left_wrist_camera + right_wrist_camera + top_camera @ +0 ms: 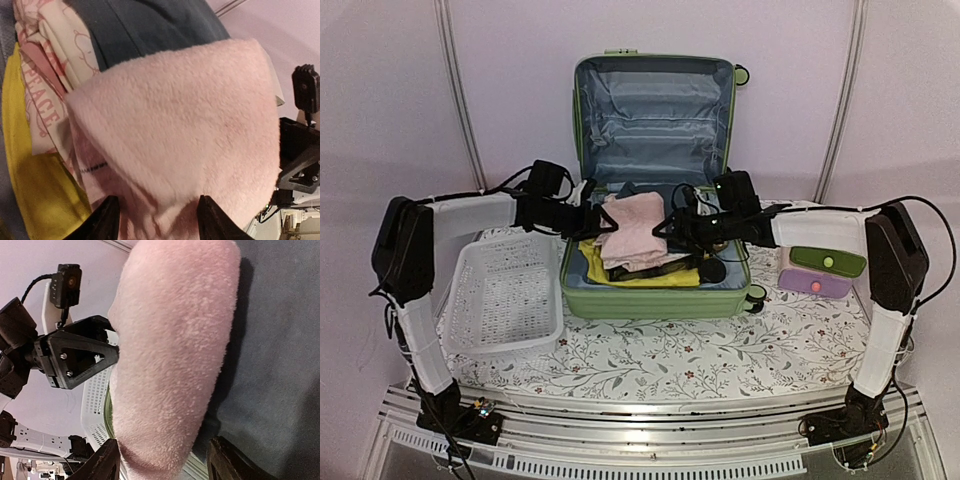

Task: Open, take out, and arrange the luggage
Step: Adjust the clothes in the opened luggage, then move the clothes to the opened luggage.

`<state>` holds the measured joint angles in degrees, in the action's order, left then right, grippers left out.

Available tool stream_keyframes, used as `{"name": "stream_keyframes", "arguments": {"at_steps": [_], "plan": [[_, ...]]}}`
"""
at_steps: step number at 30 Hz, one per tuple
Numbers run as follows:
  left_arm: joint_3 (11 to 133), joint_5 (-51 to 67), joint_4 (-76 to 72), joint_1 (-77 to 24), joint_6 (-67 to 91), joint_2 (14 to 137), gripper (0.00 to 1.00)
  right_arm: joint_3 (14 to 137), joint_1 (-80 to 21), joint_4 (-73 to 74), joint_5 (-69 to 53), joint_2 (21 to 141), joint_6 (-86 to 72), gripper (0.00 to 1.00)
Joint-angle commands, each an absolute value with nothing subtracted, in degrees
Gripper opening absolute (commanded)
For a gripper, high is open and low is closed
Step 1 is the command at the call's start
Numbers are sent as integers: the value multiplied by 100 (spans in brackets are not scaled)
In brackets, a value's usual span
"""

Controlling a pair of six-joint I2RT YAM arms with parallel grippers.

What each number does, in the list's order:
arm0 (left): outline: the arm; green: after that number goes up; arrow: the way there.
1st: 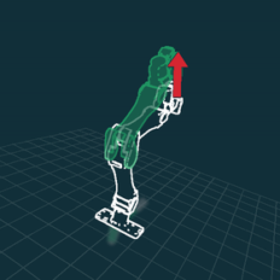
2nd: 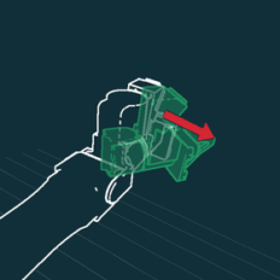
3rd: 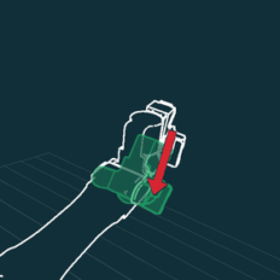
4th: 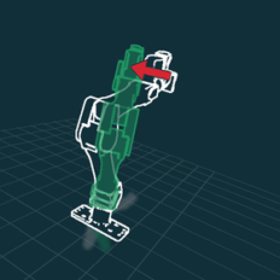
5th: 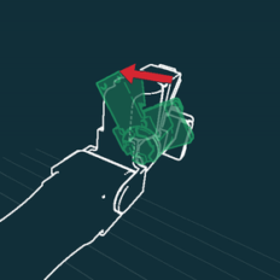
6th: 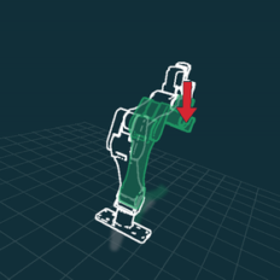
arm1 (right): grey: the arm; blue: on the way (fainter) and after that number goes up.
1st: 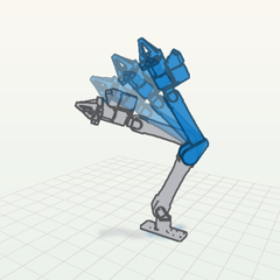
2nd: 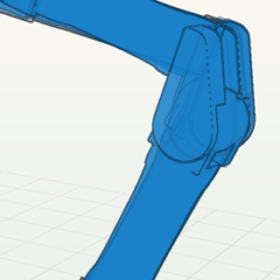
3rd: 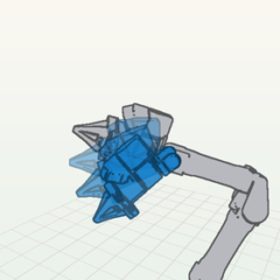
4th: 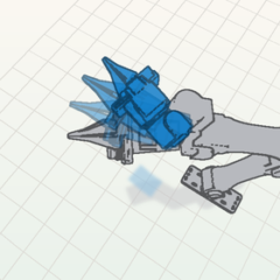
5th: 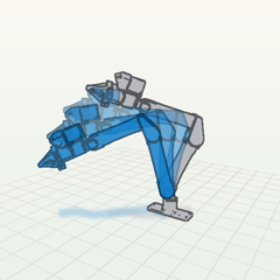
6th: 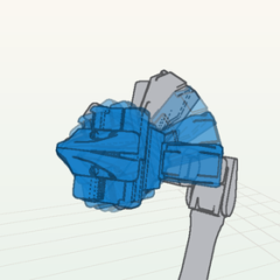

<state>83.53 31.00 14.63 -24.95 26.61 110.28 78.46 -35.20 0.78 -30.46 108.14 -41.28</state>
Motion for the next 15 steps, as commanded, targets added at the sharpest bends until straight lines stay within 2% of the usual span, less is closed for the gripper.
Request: {"name": "stream_keyframes", "arguments": {"at_steps": [1,6,8,10,15], "plan": [[8160,3233,961,-2490,2774,10462,56,7969,-3649,-157,-3133,10850,-4160,61],[8077,3263,968,-2503,2793,10449,56,8172,-3731,-53,-2964,11107,-4142,63],[8013,3195,970,-2505,2795,10365,56,8173,-3727,-66,-2782,11143,-4186,57],[7932,3091,967,-2510,2772,10213,56,8100,-3732,-142,-2661,11048,-4205,48],[7559,2912,944,-2505,2716,9733,56,7937,-3727,-221,-2595,10715,-4210,15]]}}
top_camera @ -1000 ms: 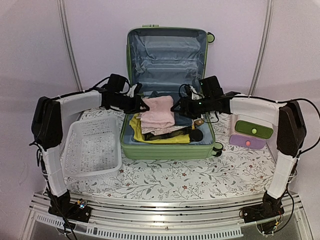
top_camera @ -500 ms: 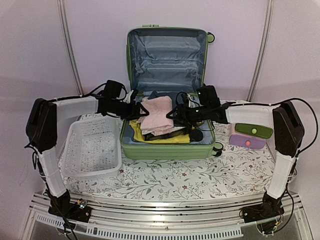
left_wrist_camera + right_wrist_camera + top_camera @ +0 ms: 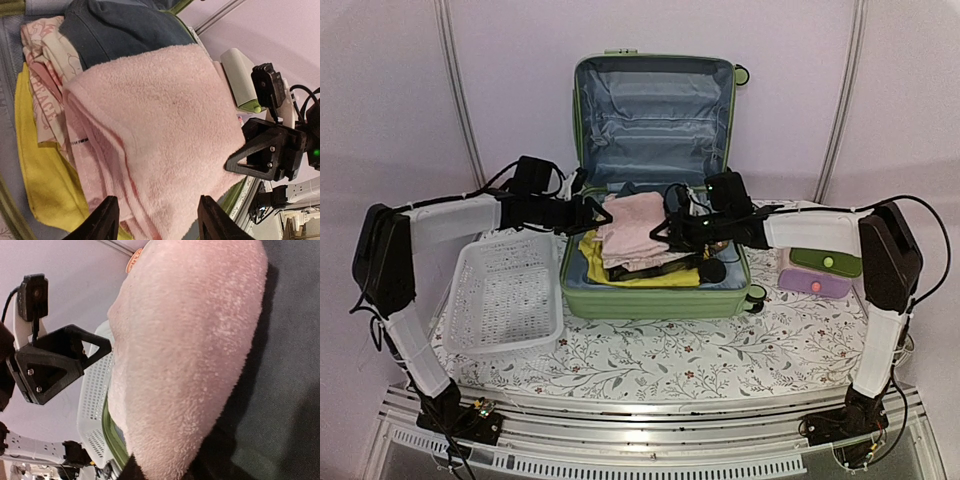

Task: Open, take out, and arrange the luggage
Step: Move the clothes to the opened luggage.

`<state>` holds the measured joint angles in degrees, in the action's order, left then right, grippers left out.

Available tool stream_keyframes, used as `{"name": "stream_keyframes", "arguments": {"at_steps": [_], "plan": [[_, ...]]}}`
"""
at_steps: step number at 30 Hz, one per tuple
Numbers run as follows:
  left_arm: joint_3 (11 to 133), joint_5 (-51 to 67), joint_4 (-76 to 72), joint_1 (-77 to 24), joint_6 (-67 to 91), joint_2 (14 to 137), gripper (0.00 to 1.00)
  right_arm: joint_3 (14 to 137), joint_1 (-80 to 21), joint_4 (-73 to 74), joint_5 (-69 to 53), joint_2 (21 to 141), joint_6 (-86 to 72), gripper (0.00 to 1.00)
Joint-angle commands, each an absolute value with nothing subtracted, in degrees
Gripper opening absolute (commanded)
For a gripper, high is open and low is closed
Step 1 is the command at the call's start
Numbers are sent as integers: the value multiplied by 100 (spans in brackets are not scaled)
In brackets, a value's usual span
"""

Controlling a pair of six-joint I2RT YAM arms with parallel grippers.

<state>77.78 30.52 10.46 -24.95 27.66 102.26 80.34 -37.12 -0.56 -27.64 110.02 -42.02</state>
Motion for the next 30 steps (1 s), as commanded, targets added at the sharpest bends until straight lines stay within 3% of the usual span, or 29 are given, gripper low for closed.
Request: {"name": "stream_keyframes", "arguments": {"at_steps": [1,3,11,13,16,17,24,27,28,30], "plan": [[7467,2904,926,-2505,2720,9635,57,7910,-3720,-223,-2622,10646,-4210,8],[7258,2909,834,-2511,2752,9442,57,7813,-3721,-241,-2677,10503,-4233,3],[6374,2719,326,-2665,3012,8605,64,7304,-3538,-273,-3036,9847,-4216,3],[6250,2680,295,-2672,3003,8494,70,7196,-3465,-153,-3118,9732,-4119,3],[6214,2431,464,-2672,2971,8386,96,6984,-3360,-7,-3166,9539,-3957,3],[6204,2307,519,-2672,2982,8353,98,6897,-3336,-5,-3183,9484,-3933,3],[6130,2304,453,-2694,2994,8270,96,6623,-3322,14,-3256,9302,-3899,5],[6250,2387,450,-2853,2942,8403,94,6545,-3323,3,-3252,9327,-3894,15],[6278,2353,477,-2920,2917,8453,94,6514,-3318,-17,-3274,9347,-3894,24],[6371,2286,521,-3020,2874,8529,94,6470,-3311,-61,-3244,9373,-3870,50]]}}
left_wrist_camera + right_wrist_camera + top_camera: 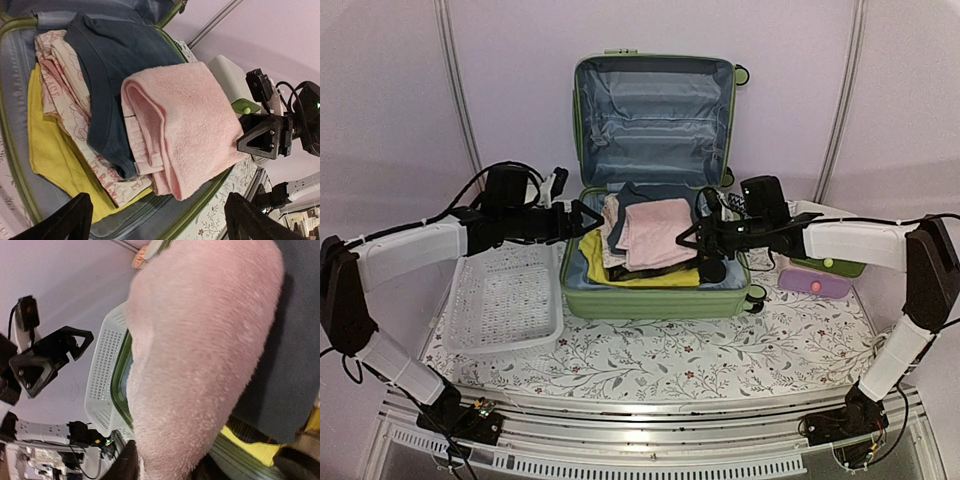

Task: Open, take out, and arrange the luggage
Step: Move the clothes to the opened luggage, then pick up the clothes from the opened luggage.

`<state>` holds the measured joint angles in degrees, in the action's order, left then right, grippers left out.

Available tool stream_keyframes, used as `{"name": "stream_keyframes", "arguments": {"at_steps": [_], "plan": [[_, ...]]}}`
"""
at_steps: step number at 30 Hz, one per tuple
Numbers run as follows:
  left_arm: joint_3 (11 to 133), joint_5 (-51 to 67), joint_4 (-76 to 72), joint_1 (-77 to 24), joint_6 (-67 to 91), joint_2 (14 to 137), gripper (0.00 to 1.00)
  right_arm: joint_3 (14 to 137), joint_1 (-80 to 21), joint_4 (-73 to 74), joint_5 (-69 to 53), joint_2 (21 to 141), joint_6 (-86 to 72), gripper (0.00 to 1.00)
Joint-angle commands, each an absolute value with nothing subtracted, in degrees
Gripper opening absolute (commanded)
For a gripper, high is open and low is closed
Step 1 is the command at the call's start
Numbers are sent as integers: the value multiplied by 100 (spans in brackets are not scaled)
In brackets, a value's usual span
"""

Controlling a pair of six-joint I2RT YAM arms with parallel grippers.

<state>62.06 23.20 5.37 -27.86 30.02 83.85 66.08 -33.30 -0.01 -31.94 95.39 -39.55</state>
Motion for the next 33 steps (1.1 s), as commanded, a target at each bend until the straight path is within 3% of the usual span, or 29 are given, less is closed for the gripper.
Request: {"name": "stream_keyframes", "arguments": {"at_steps": [1,11,24,29,33], "plan": [[6386,2271,527,-3043,2870,8541,94,6471,-3295,-66,-3192,9377,-3848,57],[6500,2005,756,-3056,2728,8488,94,7245,-2870,144,-3195,9883,-3607,63],[6464,1877,861,-3059,2632,8424,94,7725,-2726,57,-3570,10688,-3480,57],[6441,1660,1029,-2991,2444,8288,91,7423,-2663,-767,-4057,10730,-3816,39],[6216,1333,1242,-2796,2294,7845,91,7306,-2663,-913,-4139,10495,-3856,8]]}}
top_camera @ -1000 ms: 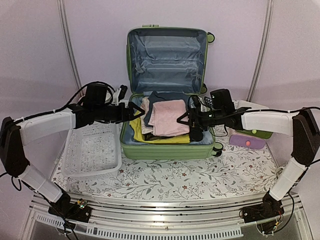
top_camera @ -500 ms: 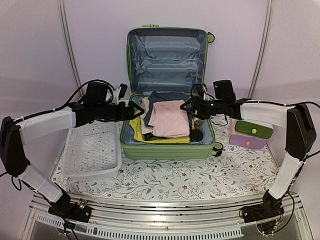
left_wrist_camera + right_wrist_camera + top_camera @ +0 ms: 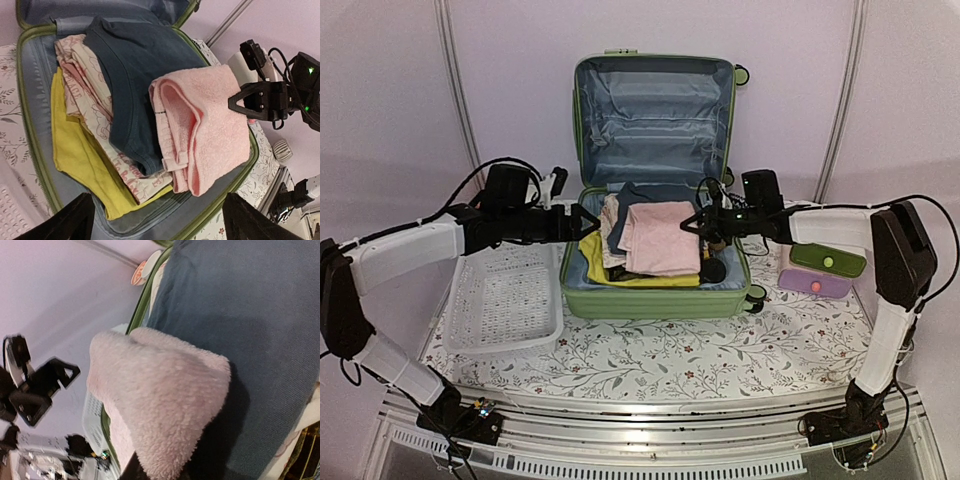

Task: Open, take out, and arrange the luggage
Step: Pick up the clothes from the opened luggage.

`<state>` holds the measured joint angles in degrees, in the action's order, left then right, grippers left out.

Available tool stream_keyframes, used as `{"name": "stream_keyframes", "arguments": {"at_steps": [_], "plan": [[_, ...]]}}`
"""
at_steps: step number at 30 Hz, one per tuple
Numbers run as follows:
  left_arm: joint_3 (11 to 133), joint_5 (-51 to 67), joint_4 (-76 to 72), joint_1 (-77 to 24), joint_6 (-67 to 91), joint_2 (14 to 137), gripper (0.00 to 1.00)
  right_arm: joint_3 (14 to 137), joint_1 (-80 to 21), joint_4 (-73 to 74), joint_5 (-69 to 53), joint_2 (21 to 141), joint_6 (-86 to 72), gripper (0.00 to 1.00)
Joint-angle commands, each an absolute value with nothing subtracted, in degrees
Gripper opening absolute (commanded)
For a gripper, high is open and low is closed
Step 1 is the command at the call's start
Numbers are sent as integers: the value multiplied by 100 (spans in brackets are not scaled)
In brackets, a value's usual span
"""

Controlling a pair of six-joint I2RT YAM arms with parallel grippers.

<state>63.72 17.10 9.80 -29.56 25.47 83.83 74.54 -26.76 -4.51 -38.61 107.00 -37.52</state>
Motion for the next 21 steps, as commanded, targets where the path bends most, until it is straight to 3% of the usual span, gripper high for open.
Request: {"name": "stream_keyframes", "arguments": {"at_steps": [1,13,21], "plan": [[6137,1249,1293,-2742,2260,7715,92,7258,-2663,-940,-4146,10407,-3847,4],[5011,76,1721,-2449,2259,6009,94,7348,-3214,-411,-3776,9556,-3793,3],[5317,-435,2387,-2339,2203,5118,94,8094,-4312,-384,-3186,9591,-3950,3]]}}
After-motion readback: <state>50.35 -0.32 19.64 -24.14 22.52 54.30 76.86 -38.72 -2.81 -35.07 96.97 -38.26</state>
